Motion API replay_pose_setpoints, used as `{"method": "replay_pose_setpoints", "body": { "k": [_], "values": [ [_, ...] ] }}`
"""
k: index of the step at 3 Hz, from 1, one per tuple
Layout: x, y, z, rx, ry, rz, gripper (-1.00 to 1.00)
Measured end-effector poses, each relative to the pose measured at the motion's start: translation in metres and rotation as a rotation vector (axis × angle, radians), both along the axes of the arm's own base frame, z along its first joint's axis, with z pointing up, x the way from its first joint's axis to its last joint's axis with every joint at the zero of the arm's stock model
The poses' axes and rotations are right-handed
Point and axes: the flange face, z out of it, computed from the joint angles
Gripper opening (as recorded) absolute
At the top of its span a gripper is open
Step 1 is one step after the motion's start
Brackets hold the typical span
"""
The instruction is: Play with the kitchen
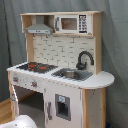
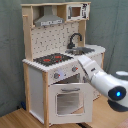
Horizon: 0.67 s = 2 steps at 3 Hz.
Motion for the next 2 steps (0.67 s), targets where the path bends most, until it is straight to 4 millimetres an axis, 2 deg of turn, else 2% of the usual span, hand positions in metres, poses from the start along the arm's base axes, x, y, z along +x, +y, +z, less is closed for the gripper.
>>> {"method": "replay_pose_setpoints", "body": {
  "k": [2],
  "values": [
    [0.014,-0.016,0.043,-0.081,0.128,-0.010,1.00]
  ]
}}
